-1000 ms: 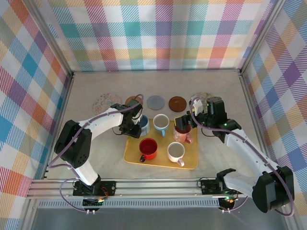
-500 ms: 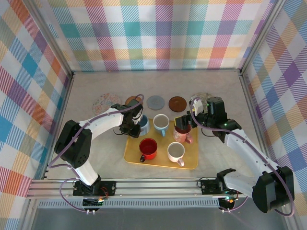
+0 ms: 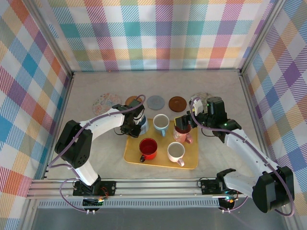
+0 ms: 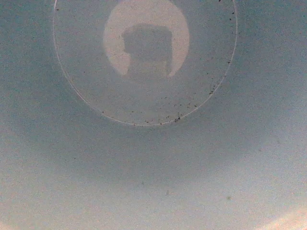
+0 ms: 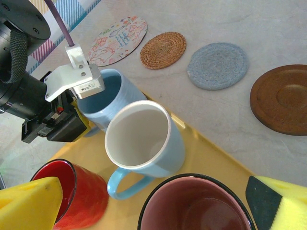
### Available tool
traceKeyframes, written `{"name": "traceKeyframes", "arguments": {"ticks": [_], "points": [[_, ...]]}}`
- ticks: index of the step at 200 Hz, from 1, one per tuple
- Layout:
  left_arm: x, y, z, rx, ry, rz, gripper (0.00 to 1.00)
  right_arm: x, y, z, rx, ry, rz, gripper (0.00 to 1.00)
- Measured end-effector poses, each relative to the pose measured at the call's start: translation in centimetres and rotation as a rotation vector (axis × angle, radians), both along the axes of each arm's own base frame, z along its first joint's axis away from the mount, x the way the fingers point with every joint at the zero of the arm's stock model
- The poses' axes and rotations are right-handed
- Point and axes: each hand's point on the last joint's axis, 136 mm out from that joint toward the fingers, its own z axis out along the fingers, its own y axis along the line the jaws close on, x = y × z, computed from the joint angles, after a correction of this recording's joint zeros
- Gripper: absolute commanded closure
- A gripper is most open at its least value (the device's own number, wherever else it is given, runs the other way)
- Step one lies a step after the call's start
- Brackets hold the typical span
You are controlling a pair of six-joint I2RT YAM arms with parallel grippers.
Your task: Place the cup by the coaster
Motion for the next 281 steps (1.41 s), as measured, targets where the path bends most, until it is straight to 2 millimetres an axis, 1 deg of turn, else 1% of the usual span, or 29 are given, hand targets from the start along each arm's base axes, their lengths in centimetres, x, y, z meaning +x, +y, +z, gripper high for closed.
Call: {"name": "traceKeyframes", "arguments": {"ticks": [20, 67, 87, 121, 146, 169, 197, 235, 260, 281], "points": [[0.0, 0.0, 0.1, 0.001, -0.001, 0.000, 1.00, 0.0, 0.0, 0.0, 0.000, 0.000, 0.000, 0.01], [0.2, 0.0, 0.4, 0.011, -0.015, 0.011, 1.00, 0.0, 0.0, 0.0, 0.000, 0.000, 0.001, 0.01], [0.5, 0.0, 0.9, 0.015, -0.032, 0.020, 1.00, 0.0, 0.0, 0.0, 0.000, 0.001, 0.002, 0.01], [1.6, 0.1, 3.0, 0.026, -0.081, 0.028, 1.00, 0.0, 0.1, 0.2, 0.000, -0.004, 0.003, 0.01], [3.2, -0.2, 4.9, 0.027, -0.152, 0.038, 1.00, 0.2, 0.2, 1.0, 0.003, -0.023, 0.007, 0.01], [4.2, -0.3, 6.1, 0.026, -0.198, 0.045, 1.00, 0.5, 0.3, 1.7, 0.005, -0.041, 0.010, 0.01], [4.5, 0.1, 6.5, 0.045, -0.219, 0.052, 1.00, 0.9, 0.5, 2.4, 0.008, -0.056, 0.020, 0.01], [5.1, 1.1, 6.9, 0.084, -0.258, 0.069, 1.00, 1.0, 1.3, 2.4, 0.017, -0.050, 0.049, 0.01], [6.1, 1.8, 7.7, 0.087, -0.301, 0.095, 1.00, 1.2, 1.9, 2.2, 0.026, -0.031, 0.076, 0.01], [7.3, 2.7, 8.6, 0.079, -0.348, 0.128, 1.00, 1.3, 2.6, 2.4, 0.030, -0.026, 0.094, 0.01]]}}
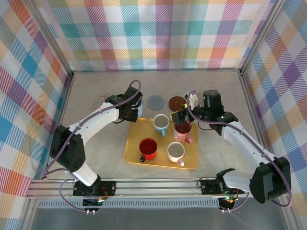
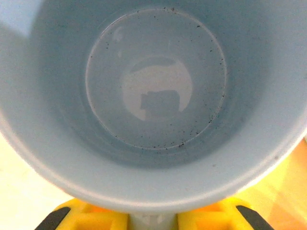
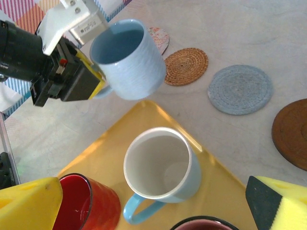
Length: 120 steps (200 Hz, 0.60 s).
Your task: Place the cup by the coaster
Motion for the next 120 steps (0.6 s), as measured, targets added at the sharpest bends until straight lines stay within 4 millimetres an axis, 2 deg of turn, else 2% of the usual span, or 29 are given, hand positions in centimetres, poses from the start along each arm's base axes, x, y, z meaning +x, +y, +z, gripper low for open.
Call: {"name": "traceKeyframes", "arguments": {"ticks": [58, 120], "points": [[2.9, 4.0, 3.0, -0.060, -0.156, 0.117, 1.00, 0.4, 1.9, 1.0, 0.018, -0.022, 0.052, 0.01], [4.0, 9.7, 2.1, -0.080, -0.193, 0.251, 1.00, 0.3, 4.1, 0.9, 0.016, -0.021, 0.103, 0.01]]}}
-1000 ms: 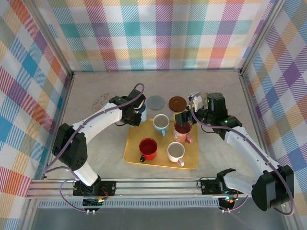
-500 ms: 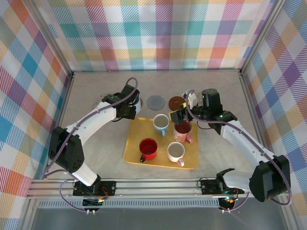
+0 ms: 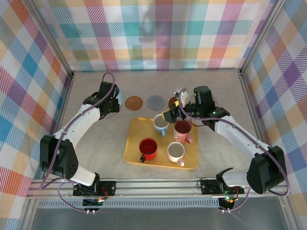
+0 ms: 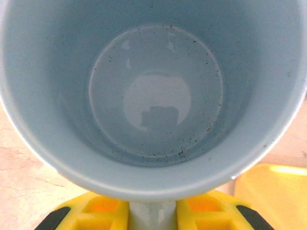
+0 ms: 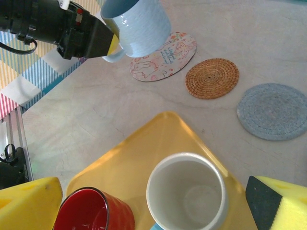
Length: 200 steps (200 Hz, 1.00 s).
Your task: Place the cup by the coaster
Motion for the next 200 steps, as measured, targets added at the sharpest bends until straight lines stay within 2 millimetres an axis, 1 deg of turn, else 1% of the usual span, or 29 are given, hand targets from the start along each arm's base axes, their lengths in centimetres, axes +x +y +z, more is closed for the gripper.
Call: {"name": "traceKeyframes", "arguments": {"ticks": [23, 68, 93, 117, 137, 152, 175, 200], "points": [[0.1, 1.3, -0.8, 0.007, 0.003, 0.022, 1.00, 0.1, 0.9, 0.1, -0.001, -0.008, 0.015, 0.01], [0.1, 3.4, -2.5, -0.003, 0.000, 0.074, 1.00, 0.2, 2.3, -0.9, -0.019, 0.005, 0.039, 0.01], [0.6, 4.4, -2.7, -0.014, -0.025, 0.105, 1.00, 0.4, 3.0, -1.0, -0.017, -0.001, 0.052, 0.01], [1.0, 5.2, -2.6, -0.030, -0.052, 0.131, 1.00, 0.8, 3.5, -0.8, -0.008, -0.016, 0.057, 0.01], [1.5, 5.6, -2.6, -0.045, -0.079, 0.153, 1.00, 0.9, 3.7, -0.6, -0.003, -0.023, 0.059, 0.01], [1.8, 5.7, -3.0, -0.061, -0.090, 0.161, 1.00, 1.0, 3.7, -0.6, -0.002, -0.026, 0.059, 0.01], [2.2, 5.8, -4.3, -0.080, -0.084, 0.174, 1.00, 1.0, 3.7, -0.6, -0.003, -0.026, 0.059, 0.01], [2.2, 5.8, -6.0, -0.086, -0.046, 0.178, 1.00, 1.0, 3.7, -0.6, -0.004, -0.029, 0.060, 0.01]]}}
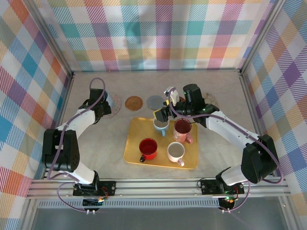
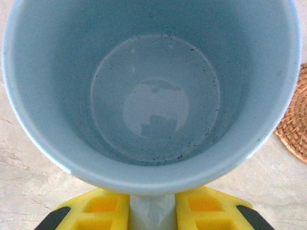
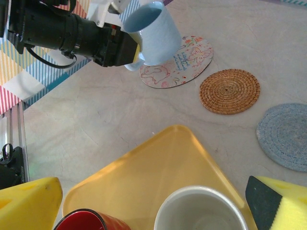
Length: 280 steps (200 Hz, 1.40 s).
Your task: Place the cup by the coaster
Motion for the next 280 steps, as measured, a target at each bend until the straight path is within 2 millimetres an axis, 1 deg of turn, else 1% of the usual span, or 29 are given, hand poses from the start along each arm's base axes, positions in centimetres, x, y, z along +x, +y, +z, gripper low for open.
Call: {"name": "traceKeyframes", "arguments": {"ticks": [35, 82, 128, 146, 215, 257, 280], "points": [[0.1, 0.0, -1.5, 0.002, 0.024, 0.001, 1.00, 0.0, 0.0, 0.0, -0.002, -0.002, -0.002, 0.01], [0.2, 0.0, -2.4, 0.003, 0.028, 0.001, 1.00, 0.0, 0.0, 0.0, -0.004, -0.006, 0.000, 0.01], [0.7, 0.0, -3.4, 0.000, 0.028, 0.004, 1.00, 0.1, -0.1, -0.1, -0.013, -0.018, 0.003, 0.01], [0.9, 0.0, -3.5, -0.004, 0.022, 0.010, 1.00, 0.1, -0.1, -0.1, -0.016, -0.022, 0.002, 0.01], [1.8, 0.1, -2.8, -0.008, -0.028, 0.024, 1.00, 0.0, -0.2, -0.3, -0.027, -0.017, -0.002, 0.01], [1.8, 0.0, -3.6, -0.007, -0.008, 0.022, 1.00, 0.0, -0.2, -0.4, -0.032, -0.026, 0.004, 0.01], [2.1, 0.0, -3.5, -0.007, -0.009, 0.023, 0.96, -0.1, -0.2, -0.4, -0.034, -0.029, 0.006, 0.01]]}}
